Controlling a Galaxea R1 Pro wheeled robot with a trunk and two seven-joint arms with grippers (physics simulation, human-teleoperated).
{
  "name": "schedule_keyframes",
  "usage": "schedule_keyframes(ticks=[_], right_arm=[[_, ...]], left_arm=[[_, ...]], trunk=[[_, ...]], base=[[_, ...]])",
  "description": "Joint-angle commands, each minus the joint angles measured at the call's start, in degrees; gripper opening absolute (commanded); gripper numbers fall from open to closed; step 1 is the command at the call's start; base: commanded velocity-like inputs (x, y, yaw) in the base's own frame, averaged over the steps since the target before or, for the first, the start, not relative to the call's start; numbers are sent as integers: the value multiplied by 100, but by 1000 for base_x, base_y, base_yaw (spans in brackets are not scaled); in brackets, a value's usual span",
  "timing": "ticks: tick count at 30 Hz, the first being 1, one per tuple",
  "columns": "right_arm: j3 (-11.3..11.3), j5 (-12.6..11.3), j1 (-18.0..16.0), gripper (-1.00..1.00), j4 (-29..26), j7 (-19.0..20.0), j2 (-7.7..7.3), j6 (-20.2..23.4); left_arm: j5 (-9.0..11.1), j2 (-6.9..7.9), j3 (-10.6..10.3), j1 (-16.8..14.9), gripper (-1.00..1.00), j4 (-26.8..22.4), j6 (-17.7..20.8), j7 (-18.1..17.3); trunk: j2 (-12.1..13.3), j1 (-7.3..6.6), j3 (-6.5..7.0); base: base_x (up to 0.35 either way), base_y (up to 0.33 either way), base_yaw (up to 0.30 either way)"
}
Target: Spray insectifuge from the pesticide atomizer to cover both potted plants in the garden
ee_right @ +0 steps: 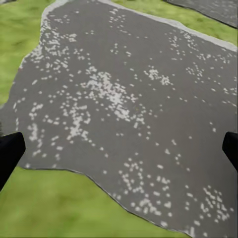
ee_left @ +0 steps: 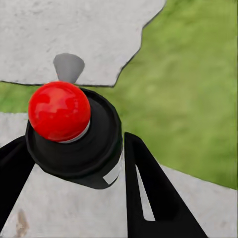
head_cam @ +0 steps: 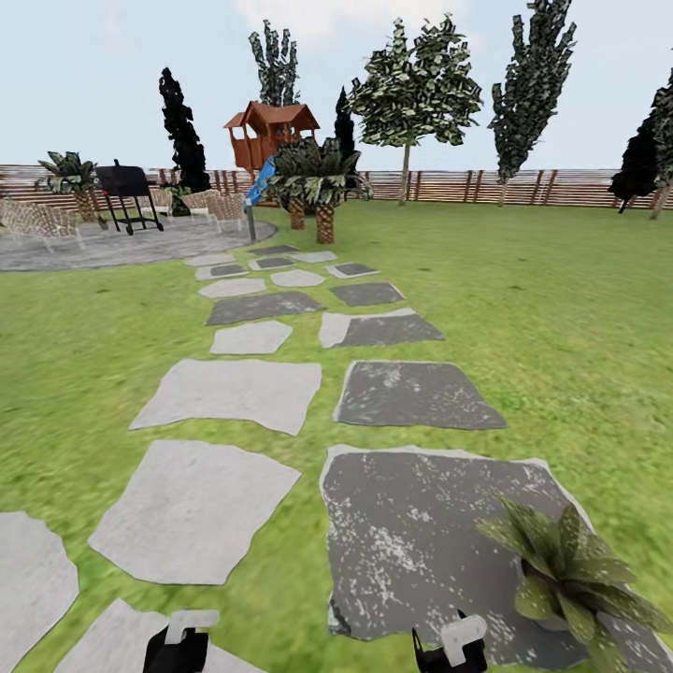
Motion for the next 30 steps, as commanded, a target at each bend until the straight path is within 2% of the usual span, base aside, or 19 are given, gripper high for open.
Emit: schedule_keyframes(ticks=[1,18,19,21,23,30], right_arm=[[46,15,-4,100,6,-60,-3,-3],[46,22,-4,100,9,-60,-33,-3],[46,23,-4,100,9,-60,-33,-3],[46,17,-4,100,82,-60,-33,-3],[46,10,-4,100,157,-60,-28,-3],[46,7,-4,100,193,-60,-25,-3]], left_arm=[[40,2,-50,-3,-100,1,-16,26],[44,11,-43,61,-100,15,-49,45],[46,8,-42,103,-100,12,-138,46],[43,5,-41,224,-100,16,-708,51],[42,-1,-43,272,-100,18,-944,113],[7,-15,-58,366,-100,23,-1102,214]], trunk=[[-2,2,-5],[-2,2,-5],[-2,2,-5],[-2,2,-5],[-2,2,-5],[-2,2,-5]], base=[[306,152,0],[308,146,0],[308,145,0],[309,145,0],[309,145,0],[309,144,0]])
